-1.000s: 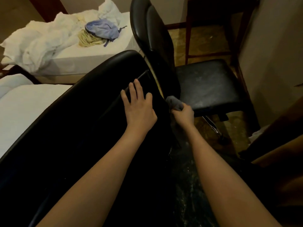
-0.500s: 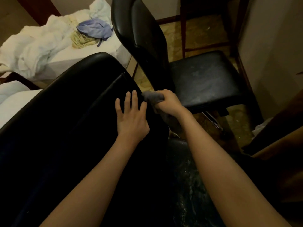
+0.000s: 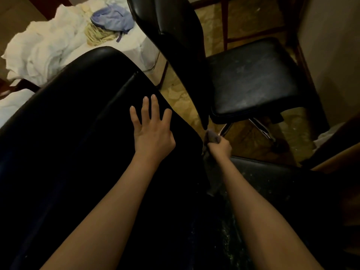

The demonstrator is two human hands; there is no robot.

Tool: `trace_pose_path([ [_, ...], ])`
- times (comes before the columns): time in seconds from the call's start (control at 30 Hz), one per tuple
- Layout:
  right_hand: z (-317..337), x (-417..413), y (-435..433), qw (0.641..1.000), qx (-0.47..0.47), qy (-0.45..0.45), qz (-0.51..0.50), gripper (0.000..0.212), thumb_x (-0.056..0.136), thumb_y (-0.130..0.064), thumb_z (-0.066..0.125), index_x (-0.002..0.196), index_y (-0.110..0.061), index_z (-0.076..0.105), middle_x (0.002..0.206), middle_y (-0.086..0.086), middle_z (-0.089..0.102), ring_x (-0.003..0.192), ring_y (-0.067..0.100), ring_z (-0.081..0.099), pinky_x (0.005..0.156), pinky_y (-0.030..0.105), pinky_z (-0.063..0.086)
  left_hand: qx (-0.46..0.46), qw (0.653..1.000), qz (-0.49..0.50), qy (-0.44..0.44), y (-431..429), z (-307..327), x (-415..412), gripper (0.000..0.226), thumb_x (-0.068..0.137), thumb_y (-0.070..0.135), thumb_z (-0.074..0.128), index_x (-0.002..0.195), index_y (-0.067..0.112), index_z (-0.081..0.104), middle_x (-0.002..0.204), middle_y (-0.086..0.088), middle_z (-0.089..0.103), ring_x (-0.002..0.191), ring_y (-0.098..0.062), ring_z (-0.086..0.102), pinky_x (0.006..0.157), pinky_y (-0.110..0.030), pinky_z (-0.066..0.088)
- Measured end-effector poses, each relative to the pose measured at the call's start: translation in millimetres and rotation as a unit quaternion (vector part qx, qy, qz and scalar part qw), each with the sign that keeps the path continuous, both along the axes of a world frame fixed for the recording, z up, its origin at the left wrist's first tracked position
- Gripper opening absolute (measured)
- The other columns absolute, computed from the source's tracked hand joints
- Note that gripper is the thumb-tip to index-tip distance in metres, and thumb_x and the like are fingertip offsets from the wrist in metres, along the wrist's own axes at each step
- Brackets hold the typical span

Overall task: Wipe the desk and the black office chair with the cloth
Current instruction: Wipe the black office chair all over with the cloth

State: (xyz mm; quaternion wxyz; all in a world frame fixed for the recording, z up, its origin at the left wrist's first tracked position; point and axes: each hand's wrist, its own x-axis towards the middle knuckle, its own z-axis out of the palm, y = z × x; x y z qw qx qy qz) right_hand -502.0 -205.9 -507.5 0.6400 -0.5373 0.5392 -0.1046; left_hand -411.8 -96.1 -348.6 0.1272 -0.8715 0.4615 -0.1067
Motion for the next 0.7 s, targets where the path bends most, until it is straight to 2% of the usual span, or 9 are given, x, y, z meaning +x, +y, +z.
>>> trace_pose_path([
  [0.07,19.5,0.4,6.4,0.995,-0.007,-0.091,-0.049,0.041,0.088,-0.005,0.056,0.129,-0.008,0.053,0.123,0.012,0.058,0.117,0.025,0.051,0.095,0.029,0.039,-0.007,1.000,-0.002,-0.008,0.2,-1.1,0.5,0.045,0.088,0.027,0.047,0.130,0.017,0.037,0.156,-0.015,0.000,0.144,-0.033,-0.008,0.112,-0.054,-0.011],
  [0.13,32.8,5.2,19.5,0.988,-0.055,-0.134,-0.055,0.047,0.087,-0.005,0.058,0.133,-0.014,0.050,0.120,0.004,0.055,0.110,0.015,0.050,0.091,0.023,0.038,-0.021,1.000,-0.006,-0.016,1.1,-3.3,0.9,0.045,0.087,0.026,0.047,0.130,0.017,0.039,0.157,-0.016,0.003,0.145,-0.033,-0.006,0.112,-0.054,-0.010],
  [0.2,30.0,10.6,37.6,0.984,-0.085,-0.136,-0.072,0.051,0.087,-0.005,0.059,0.135,-0.016,0.048,0.128,0.005,0.048,0.114,0.015,0.047,0.099,0.027,0.039,-0.029,0.999,-0.010,-0.019,1.8,-4.9,1.3,0.045,0.086,0.025,0.048,0.129,0.016,0.041,0.157,-0.016,0.004,0.145,-0.033,-0.004,0.112,-0.054,-0.010],
  [0.27,18.2,12.2,52.5,0.981,-0.054,-0.147,-0.111,0.050,0.088,-0.003,0.058,0.136,-0.013,0.046,0.133,0.008,0.043,0.121,0.020,0.045,0.106,0.034,0.037,-0.023,0.999,-0.009,-0.021,2.7,-5.9,1.4,0.045,0.086,0.025,0.047,0.129,0.016,0.040,0.157,-0.016,0.004,0.145,-0.033,-0.004,0.112,-0.054,-0.009],
  [0.33,1.7,9.3,58.3,0.980,0.003,-0.144,-0.139,0.048,0.090,-0.007,0.058,0.136,-0.012,0.045,0.134,0.009,0.043,0.123,0.023,0.045,0.105,0.034,0.037,-0.014,1.000,-0.010,-0.018,2.9,-5.8,2.2,0.046,0.086,0.025,0.047,0.131,0.016,0.038,0.157,-0.016,0.002,0.145,-0.033,-0.005,0.112,-0.055,-0.009],
  [0.43,-18.9,0.4,60.4,0.983,0.097,-0.095,-0.120,0.043,0.092,-0.011,0.056,0.134,-0.011,0.048,0.135,0.014,0.049,0.123,0.027,0.048,0.102,0.034,0.037,-0.012,1.000,-0.013,-0.021,2.5,-5.1,3.4,0.047,0.087,0.025,0.047,0.132,0.016,0.037,0.156,-0.017,0.002,0.144,-0.033,-0.005,0.112,-0.055,-0.010],
  [0.53,-24.7,-8.3,69.4,0.985,0.115,-0.059,-0.117,0.037,0.091,-0.010,0.056,0.128,-0.008,0.054,0.130,0.015,0.055,0.119,0.028,0.051,0.095,0.030,0.039,-0.008,1.000,-0.018,-0.024,3.7,-5.2,2.5,0.047,0.087,0.025,0.047,0.132,0.016,0.037,0.156,-0.017,0.002,0.144,-0.034,-0.005,0.111,-0.056,-0.009],
  [0.63,-8.2,-12.9,74.6,0.976,0.094,-0.116,-0.159,0.038,0.090,-0.007,0.057,0.129,-0.010,0.054,0.126,0.012,0.058,0.106,0.016,0.053,0.087,0.023,0.039,0.004,0.999,-0.024,-0.032,4.1,-5.3,2.1,0.047,0.087,0.025,0.047,0.132,0.016,0.036,0.156,-0.018,0.002,0.144,-0.035,-0.005,0.111,-0.057,-0.009],
  [0.7,6.2,-14.2,80.3,0.967,0.067,-0.168,-0.180,0.046,0.089,-0.005,0.059,0.133,-0.012,0.051,0.126,0.009,0.058,0.105,0.011,0.053,0.087,0.020,0.040,0.003,0.999,-0.030,-0.034,4.6,-5.2,1.7,0.046,0.086,0.024,0.046,0.131,0.015,0.037,0.156,-0.018,0.003,0.144,-0.035,-0.004,0.111,-0.058,-0.008],
])
